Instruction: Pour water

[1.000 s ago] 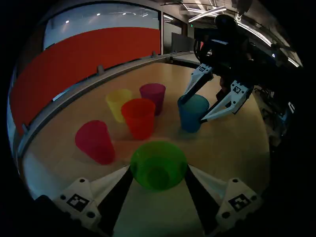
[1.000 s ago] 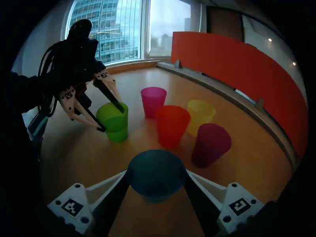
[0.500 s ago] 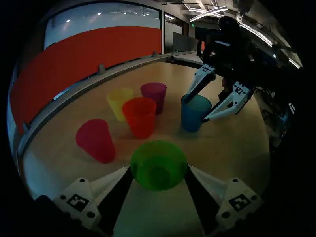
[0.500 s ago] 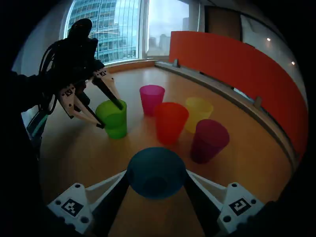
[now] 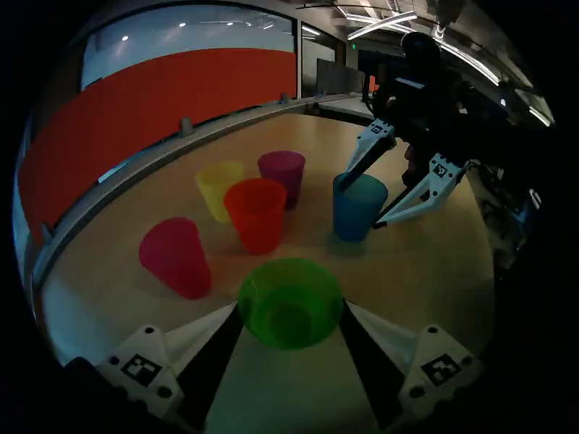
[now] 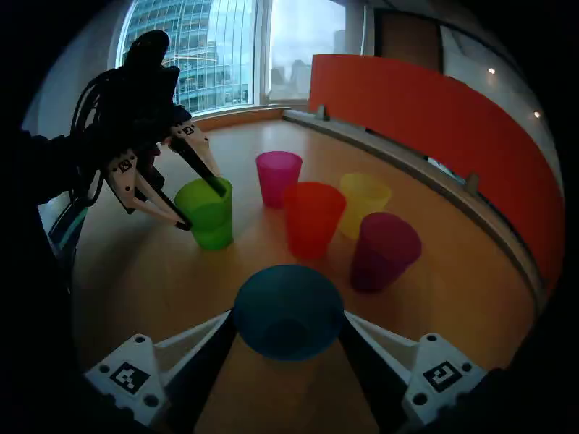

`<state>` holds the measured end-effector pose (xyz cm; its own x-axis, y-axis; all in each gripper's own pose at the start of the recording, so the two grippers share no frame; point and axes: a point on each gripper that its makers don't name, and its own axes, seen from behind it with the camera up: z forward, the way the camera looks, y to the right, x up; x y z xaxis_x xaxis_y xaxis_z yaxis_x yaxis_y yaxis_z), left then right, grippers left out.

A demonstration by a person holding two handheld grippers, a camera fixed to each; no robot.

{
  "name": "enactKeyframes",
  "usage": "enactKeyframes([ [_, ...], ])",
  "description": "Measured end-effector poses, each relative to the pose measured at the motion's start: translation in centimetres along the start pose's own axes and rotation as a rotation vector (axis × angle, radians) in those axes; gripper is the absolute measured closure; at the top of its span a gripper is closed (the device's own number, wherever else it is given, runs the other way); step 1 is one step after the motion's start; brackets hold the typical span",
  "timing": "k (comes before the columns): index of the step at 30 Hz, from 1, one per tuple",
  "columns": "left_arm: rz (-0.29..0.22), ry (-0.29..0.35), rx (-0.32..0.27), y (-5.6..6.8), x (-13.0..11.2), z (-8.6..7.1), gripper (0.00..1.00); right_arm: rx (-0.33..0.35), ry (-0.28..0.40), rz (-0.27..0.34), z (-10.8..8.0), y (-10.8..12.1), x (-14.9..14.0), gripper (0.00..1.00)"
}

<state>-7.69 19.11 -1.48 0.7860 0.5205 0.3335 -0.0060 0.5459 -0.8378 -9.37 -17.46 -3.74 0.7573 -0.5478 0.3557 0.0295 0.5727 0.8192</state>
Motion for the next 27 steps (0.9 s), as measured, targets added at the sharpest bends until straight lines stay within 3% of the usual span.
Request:
enactKeyframes([
  [3, -0.008, 0.006, -0.006, 0.2, 0.1, -0.1, 0.00, 0.000, -0.001, 0.004, 0.0, 0.0, 0.0, 0.00],
  [17, -0.010, 0.006, -0.005, 0.1, 0.0, -0.6, 0.00, -0.009, 0.001, 0.005, -0.4, -0.1, 0.0, 0.00],
  [27, -0.018, -0.004, 0.008, 0.0, -1.1, -1.1, 0.00, -0.030, -0.011, 0.018, -1.2, 0.1, -1.6, 0.00],
])
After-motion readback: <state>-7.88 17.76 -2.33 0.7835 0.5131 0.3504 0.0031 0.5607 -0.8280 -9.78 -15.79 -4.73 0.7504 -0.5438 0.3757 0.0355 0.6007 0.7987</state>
